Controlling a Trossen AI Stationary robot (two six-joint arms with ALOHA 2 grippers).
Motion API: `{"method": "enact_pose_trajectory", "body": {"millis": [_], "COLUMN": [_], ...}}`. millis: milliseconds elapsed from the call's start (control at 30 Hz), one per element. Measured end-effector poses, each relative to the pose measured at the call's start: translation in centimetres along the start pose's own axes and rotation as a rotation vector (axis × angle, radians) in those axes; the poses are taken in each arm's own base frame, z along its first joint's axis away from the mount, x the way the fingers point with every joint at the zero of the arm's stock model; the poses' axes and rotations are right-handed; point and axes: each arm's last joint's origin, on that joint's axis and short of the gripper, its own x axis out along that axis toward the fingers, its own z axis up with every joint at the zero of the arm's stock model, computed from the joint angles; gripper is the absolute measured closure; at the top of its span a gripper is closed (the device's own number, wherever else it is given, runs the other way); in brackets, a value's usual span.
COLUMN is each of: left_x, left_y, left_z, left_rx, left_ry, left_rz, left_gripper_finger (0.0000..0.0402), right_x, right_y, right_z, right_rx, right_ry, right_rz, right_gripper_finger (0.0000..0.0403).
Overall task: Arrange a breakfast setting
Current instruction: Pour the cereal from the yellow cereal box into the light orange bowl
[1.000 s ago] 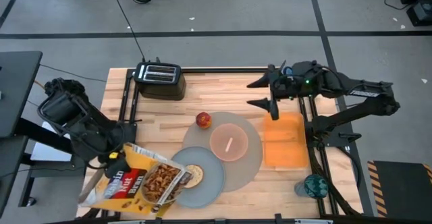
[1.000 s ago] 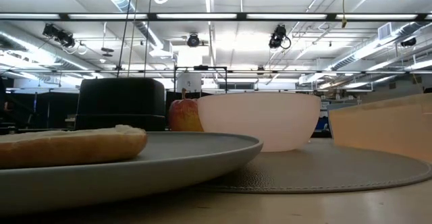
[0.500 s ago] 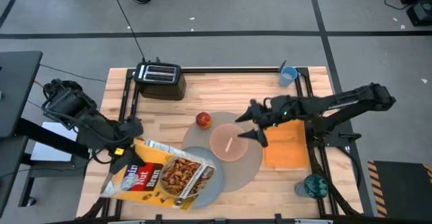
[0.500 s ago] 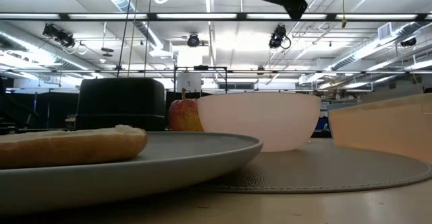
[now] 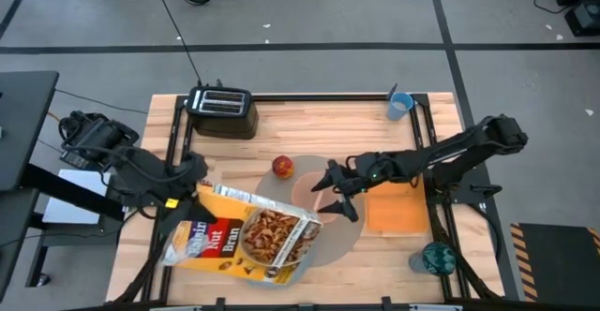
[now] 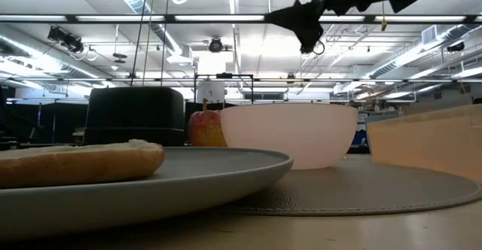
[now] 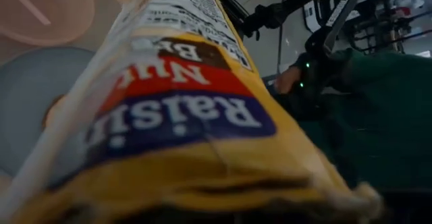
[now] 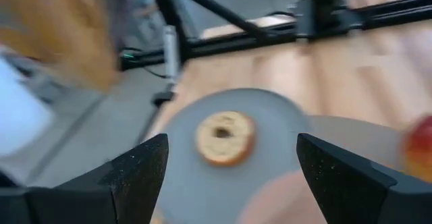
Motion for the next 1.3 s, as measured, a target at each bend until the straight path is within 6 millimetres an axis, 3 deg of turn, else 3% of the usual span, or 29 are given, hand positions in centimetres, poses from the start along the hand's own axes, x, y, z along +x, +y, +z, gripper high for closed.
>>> {"method": "enact_pose_trajectory", "body": {"millis": [133, 600, 800, 1300], "left_x": [0.0, -0.2, -0.2, -0.2], "left_y": [0.3, 0.8, 0.9, 1.6], "left_z": [-0.1, 0.1, 0.1, 0.9], "left_rx": [0.008, 0.129, 0.142, 0.159], "left_ry": [0.003, -0.114, -0.119, -0.151], "left_rz": [0.035, 0.146, 0.169, 0.221], "left_gripper_finger": [0.0399, 0.0399, 0.0399, 0.0399], "right_x": [0.3, -0.1, -0.1, -0.5], "right_y": [0.4, 1.0, 1.1, 0.6], "right_z": [0.2, 2.4, 2.3, 3.2], "right_rx": [0.058, 0.095, 0.108, 0.095], "right_ry": [-0.028, -0.234, -0.204, -0.298], "right_rz": [0.098, 0.169, 0.233, 0.206], "right_gripper_finger": [0.0067, 0.0066, 0.0066, 0.0066]}}
